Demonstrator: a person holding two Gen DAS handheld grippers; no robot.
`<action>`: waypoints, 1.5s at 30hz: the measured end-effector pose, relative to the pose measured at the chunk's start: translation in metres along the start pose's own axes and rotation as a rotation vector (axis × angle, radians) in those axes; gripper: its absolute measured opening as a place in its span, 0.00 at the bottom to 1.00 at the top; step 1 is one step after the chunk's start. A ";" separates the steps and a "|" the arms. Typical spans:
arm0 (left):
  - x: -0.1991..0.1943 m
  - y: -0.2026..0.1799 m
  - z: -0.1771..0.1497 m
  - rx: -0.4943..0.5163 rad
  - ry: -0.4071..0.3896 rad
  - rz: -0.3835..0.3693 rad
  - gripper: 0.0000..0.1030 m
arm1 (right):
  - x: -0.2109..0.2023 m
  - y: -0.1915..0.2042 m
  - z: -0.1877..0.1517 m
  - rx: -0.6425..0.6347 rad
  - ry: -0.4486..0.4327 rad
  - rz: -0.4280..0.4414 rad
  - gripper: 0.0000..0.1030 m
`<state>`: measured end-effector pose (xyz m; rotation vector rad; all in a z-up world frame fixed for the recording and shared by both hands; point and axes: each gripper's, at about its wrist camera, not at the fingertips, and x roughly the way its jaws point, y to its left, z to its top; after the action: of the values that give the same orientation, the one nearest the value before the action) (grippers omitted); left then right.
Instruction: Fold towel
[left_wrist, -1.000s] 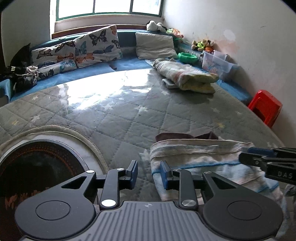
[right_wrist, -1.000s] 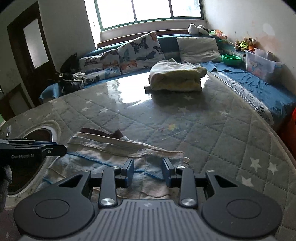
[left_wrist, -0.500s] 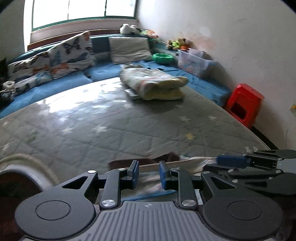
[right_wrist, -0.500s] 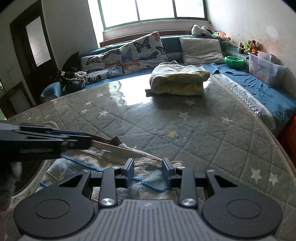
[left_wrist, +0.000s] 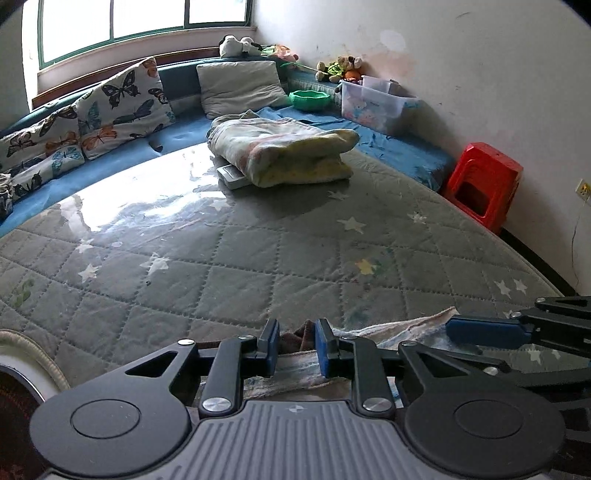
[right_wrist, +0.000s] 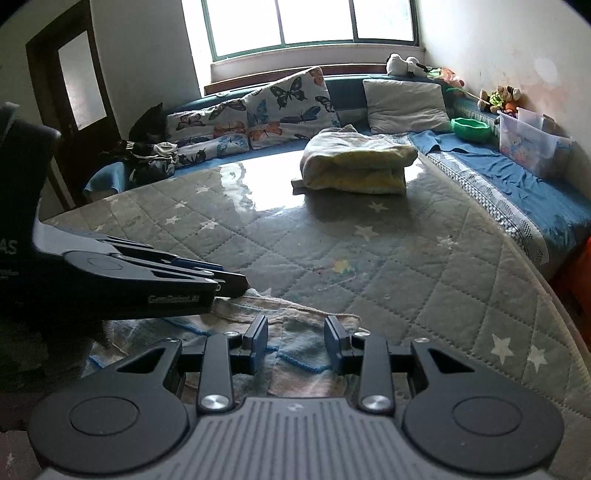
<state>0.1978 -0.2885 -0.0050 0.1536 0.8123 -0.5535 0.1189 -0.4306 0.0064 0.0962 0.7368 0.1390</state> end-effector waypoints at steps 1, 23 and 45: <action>-0.002 0.000 0.000 -0.002 -0.001 0.001 0.23 | -0.002 0.002 0.000 -0.005 -0.004 0.001 0.32; -0.108 0.010 -0.076 -0.019 -0.069 0.002 0.23 | -0.082 0.040 -0.068 -0.091 -0.063 0.046 0.33; -0.153 0.041 -0.149 -0.155 -0.046 0.062 0.23 | -0.119 0.052 -0.108 -0.090 -0.097 0.023 0.33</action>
<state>0.0382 -0.1409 0.0009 0.0234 0.7997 -0.4325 -0.0458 -0.3945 0.0131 0.0257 0.6315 0.1879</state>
